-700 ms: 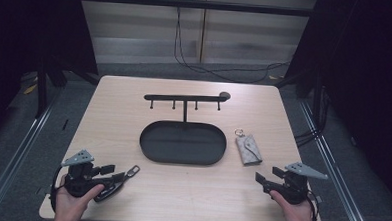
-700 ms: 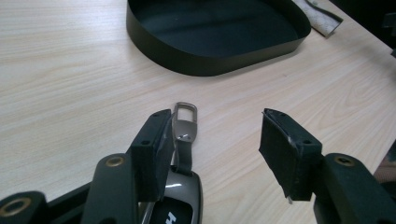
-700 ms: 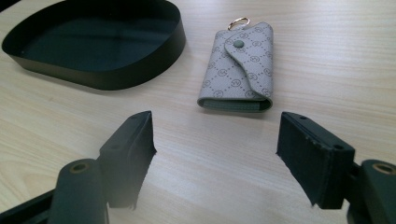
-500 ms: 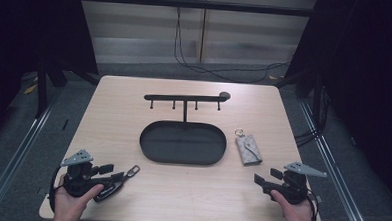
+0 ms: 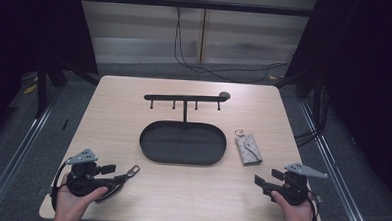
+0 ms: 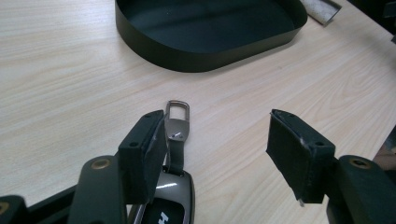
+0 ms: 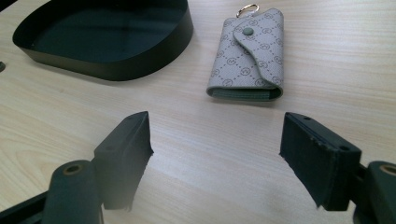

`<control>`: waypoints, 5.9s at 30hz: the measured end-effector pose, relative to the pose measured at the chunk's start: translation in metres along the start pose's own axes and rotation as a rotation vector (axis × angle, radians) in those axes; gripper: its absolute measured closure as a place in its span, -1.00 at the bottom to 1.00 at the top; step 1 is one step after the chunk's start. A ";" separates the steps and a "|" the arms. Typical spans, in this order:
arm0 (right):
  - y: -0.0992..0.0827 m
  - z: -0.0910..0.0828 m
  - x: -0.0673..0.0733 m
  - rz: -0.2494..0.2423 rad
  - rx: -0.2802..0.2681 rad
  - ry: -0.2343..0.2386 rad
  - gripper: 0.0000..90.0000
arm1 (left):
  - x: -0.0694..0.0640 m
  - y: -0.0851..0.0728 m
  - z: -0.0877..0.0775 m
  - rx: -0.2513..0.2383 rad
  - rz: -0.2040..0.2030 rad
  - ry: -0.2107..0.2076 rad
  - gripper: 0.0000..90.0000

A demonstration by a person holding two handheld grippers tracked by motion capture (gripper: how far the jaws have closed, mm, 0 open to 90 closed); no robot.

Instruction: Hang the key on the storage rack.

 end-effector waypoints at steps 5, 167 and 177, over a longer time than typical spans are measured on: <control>-0.001 0.000 0.000 0.008 0.002 0.008 -0.42 | 0.001 0.005 -0.001 0.006 -0.021 0.007 -0.13; -0.006 0.009 0.001 0.003 0.072 0.018 -0.56 | 0.020 0.059 0.043 0.647 0.145 0.066 0.57; -0.007 0.009 0.001 0.006 0.075 0.019 -0.56 | 0.019 0.072 0.031 0.611 0.137 0.092 0.57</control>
Point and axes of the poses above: each handheld gripper's, and its own axes: z roughly forward along the jaws, y roughly out of its top, x roughly to its left, the point moved 7 cm from there along z, roughly forward along the jaws, and after that the axes turned 1 degree about -y, right-handed, at the moved point
